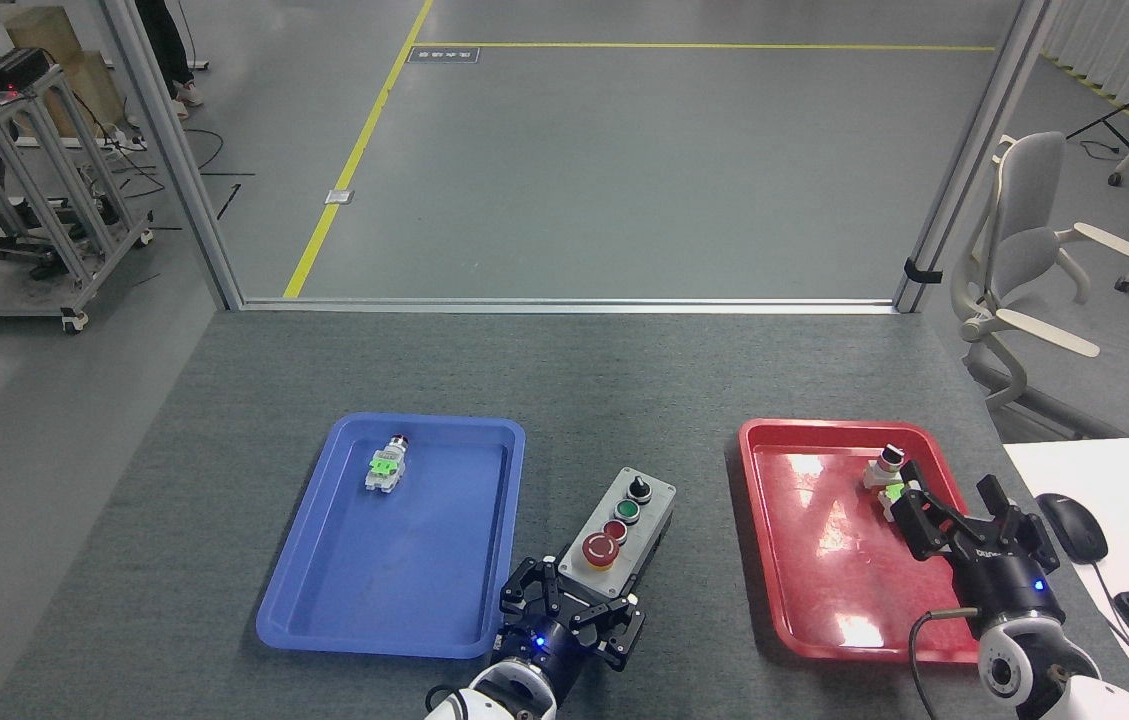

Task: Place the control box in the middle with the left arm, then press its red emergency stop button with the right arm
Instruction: 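Open the left gripper and pull it back from the box, then move the right gripper over the box's red emergency stop button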

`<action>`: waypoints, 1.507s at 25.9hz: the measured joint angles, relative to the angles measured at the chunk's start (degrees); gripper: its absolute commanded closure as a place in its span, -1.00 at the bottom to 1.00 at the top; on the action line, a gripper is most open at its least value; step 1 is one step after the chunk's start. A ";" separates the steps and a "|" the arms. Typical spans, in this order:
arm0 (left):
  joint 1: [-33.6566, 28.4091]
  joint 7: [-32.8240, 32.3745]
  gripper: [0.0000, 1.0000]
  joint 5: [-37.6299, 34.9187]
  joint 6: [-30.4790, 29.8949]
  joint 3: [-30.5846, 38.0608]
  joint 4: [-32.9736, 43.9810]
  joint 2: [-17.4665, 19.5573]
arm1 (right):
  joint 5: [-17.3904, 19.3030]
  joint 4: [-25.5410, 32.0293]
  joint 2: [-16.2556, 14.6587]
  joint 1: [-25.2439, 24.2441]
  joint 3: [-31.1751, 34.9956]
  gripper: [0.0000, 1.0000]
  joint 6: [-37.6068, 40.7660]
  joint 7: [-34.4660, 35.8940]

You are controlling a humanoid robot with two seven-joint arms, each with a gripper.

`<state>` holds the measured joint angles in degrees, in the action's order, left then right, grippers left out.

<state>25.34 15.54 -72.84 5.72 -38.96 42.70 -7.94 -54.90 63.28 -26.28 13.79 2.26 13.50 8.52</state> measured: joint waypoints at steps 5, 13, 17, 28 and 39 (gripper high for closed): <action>0.04 1.36 -0.98 1.80 -0.17 -0.06 -0.73 0.03 | -0.09 0.00 -0.12 -0.09 -0.09 -1.00 0.13 0.04; -7.73 0.95 -0.98 -1.23 9.20 -0.41 14.76 2.24 | -0.22 0.00 -0.79 0.01 -0.41 -0.79 0.12 0.27; -13.72 0.64 -0.98 -4.12 12.44 2.87 26.12 6.70 | -0.22 0.02 -1.73 1.44 -1.74 0.25 0.38 0.49; -19.38 -4.67 -0.98 -4.30 11.43 19.74 38.95 15.07 | -0.37 -0.15 -1.76 11.92 -23.05 1.00 6.05 0.86; -19.52 -9.04 -0.98 -3.46 -8.57 38.42 39.07 15.89 | -0.78 -5.40 3.38 14.64 -40.48 1.00 13.89 -0.18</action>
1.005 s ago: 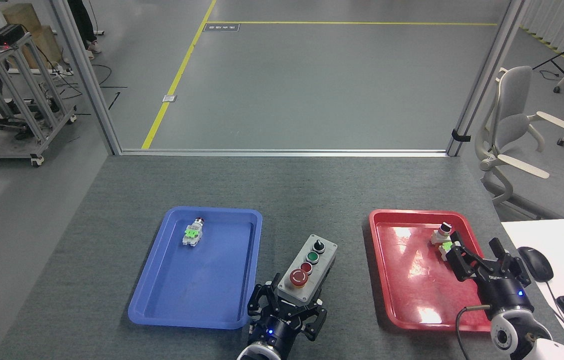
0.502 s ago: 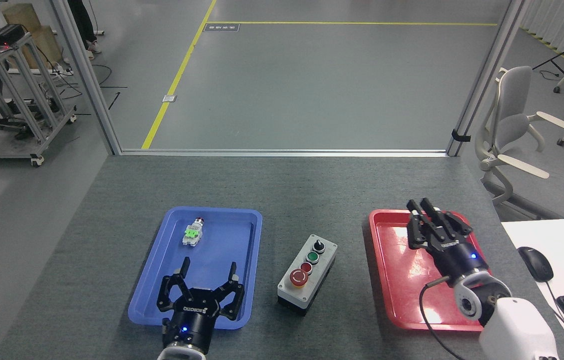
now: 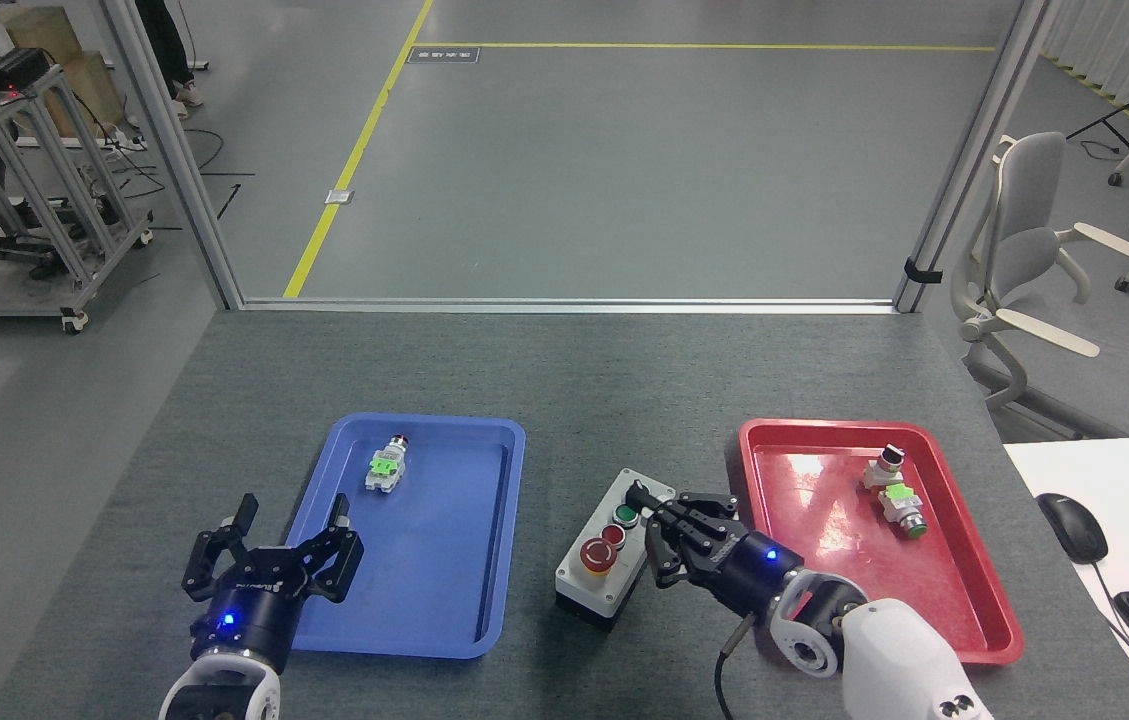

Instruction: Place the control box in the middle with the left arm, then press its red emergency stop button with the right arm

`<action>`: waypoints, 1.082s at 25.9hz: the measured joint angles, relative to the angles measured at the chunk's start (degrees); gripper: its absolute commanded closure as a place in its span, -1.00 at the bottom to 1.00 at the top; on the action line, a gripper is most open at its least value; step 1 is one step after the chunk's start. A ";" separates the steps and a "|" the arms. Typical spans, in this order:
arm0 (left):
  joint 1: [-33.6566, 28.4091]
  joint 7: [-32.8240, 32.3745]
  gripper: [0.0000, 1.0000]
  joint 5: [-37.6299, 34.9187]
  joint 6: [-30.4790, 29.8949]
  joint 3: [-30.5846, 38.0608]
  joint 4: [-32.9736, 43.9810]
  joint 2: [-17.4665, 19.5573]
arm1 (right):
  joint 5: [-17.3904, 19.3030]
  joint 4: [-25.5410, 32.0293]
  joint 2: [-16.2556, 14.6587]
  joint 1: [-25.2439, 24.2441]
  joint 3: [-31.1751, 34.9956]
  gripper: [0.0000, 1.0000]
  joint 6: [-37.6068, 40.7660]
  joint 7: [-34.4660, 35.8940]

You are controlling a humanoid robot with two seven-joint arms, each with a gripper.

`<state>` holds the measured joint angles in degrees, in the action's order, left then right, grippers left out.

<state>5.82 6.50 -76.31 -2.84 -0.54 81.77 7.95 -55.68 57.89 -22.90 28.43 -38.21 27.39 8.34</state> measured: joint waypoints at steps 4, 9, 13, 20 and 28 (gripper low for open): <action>0.15 0.91 -0.98 0.05 -4.39 2.24 -0.23 1.48 | -0.07 -2.83 2.49 0.12 -2.72 1.00 0.01 -0.08; 0.11 1.12 -0.98 0.47 -5.40 3.24 -0.35 2.00 | -0.18 -4.79 4.24 -0.08 -3.46 1.00 -0.27 -0.25; 0.08 1.13 -0.98 0.60 -5.58 3.41 -0.37 2.06 | -0.18 -5.19 4.54 -0.13 -3.48 1.00 -0.29 0.00; 0.06 1.16 -0.98 0.63 -5.60 3.43 -0.50 2.01 | -0.13 -5.59 4.49 -0.16 -3.41 1.00 -0.40 0.10; 0.07 1.16 -0.98 0.64 -5.60 3.44 -0.64 1.94 | -0.12 -6.93 4.58 -0.42 -3.49 1.00 -1.00 1.10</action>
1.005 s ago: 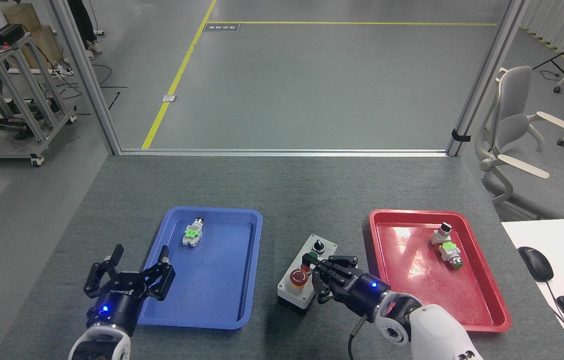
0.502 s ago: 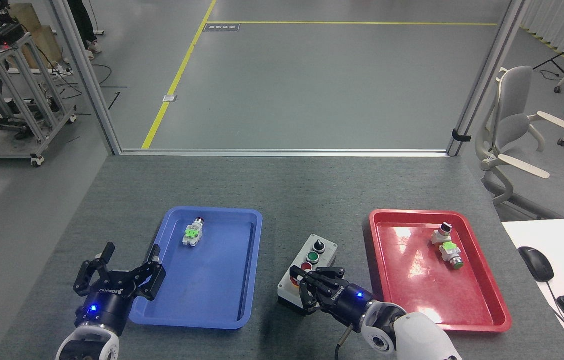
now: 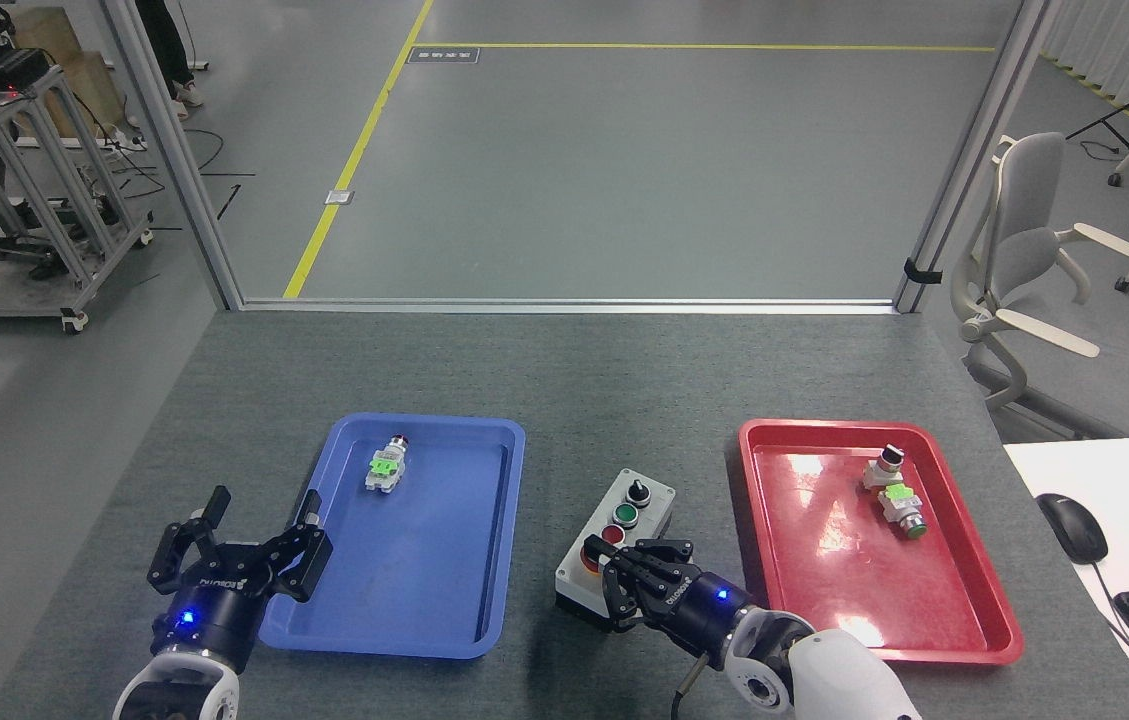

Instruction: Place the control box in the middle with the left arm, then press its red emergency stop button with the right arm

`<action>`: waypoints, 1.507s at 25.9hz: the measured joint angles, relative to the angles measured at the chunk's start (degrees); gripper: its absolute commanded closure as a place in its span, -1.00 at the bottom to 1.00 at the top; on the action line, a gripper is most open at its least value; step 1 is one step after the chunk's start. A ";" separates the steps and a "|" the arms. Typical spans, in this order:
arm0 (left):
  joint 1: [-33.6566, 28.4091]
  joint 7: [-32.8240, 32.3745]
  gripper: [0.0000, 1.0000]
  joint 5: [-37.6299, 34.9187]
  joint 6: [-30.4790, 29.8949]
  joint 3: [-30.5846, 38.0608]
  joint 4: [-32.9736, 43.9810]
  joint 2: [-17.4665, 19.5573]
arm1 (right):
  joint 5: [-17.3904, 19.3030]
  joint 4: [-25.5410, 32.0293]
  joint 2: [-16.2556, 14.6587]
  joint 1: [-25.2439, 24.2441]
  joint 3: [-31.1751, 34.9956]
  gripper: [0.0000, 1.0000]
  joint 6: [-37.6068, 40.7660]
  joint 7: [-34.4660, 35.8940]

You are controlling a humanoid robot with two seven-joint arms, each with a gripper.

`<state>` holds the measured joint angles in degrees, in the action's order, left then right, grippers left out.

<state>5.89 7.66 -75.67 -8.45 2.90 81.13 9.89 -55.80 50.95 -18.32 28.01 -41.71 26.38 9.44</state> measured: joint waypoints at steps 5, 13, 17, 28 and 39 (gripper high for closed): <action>0.06 0.00 -0.98 0.00 0.00 0.00 0.04 -0.37 | 0.00 -1.68 0.30 0.07 -1.07 1.00 -0.77 0.53; -0.02 -0.01 -0.99 0.21 0.21 -0.06 0.45 -0.78 | 0.42 -2.38 0.83 -0.06 -1.36 -1.00 -1.29 3.02; -0.15 -0.14 -0.99 0.32 0.31 -0.09 0.52 -1.11 | 2.24 -0.71 0.91 0.41 2.96 -0.99 -1.88 -0.66; -1.17 4.10 -0.99 0.27 0.34 -0.05 -1.12 -1.54 | 4.37 4.21 -5.41 -0.60 29.29 -0.99 -2.29 -0.32; -1.11 7.13 -0.99 6.63 0.62 1.69 -6.00 -1.76 | 0.14 4.32 -6.81 -9.53 44.79 -0.99 -2.80 -0.47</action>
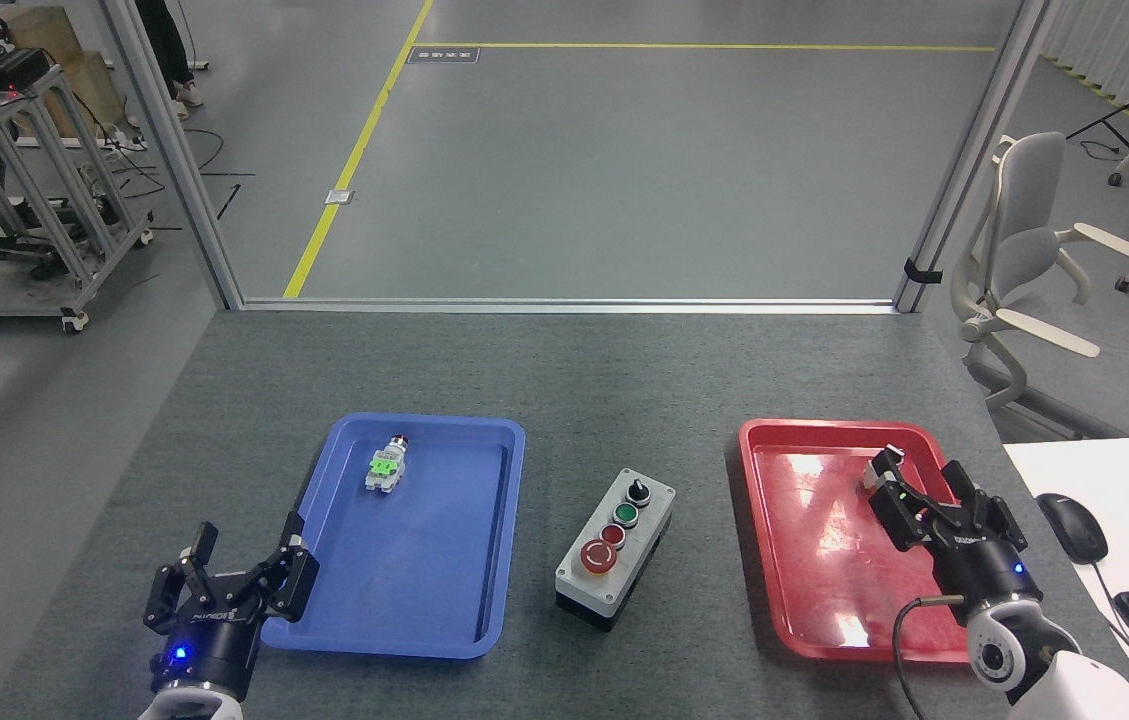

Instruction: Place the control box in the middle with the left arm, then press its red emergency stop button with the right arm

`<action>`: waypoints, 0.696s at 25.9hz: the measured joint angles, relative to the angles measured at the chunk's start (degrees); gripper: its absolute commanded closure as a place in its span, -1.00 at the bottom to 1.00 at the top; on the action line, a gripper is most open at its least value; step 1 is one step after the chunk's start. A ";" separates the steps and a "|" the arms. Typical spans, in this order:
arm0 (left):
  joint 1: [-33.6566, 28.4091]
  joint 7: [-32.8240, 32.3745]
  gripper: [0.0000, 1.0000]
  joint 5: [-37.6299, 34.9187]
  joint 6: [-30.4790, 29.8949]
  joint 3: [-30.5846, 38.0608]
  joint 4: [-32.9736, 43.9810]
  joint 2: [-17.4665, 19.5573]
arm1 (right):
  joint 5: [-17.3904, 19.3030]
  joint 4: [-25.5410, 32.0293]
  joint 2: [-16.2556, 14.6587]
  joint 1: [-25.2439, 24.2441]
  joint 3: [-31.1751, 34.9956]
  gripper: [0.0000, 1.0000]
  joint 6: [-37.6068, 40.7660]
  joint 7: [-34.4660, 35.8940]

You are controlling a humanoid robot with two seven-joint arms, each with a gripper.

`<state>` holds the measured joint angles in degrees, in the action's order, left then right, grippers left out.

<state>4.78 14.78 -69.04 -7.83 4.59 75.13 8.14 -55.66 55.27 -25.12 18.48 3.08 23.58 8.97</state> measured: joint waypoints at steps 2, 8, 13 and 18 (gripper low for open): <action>0.01 -0.64 -0.99 0.86 -0.17 0.14 -0.14 0.07 | -0.65 0.02 -0.03 -0.51 0.25 -0.99 0.00 0.00; 0.05 -1.01 -0.99 1.89 -0.19 0.24 -0.24 -0.02 | -1.15 0.08 0.15 -1.62 0.38 -0.99 0.12 -0.02; 0.06 -0.97 -0.99 2.33 -0.18 0.25 -0.26 -0.12 | -1.09 0.10 0.16 -1.73 0.41 -0.99 0.12 -0.19; 0.07 -0.82 -0.99 2.40 -0.09 0.25 -0.27 -0.14 | -1.04 0.10 -0.05 -1.62 0.37 -0.99 0.52 -0.01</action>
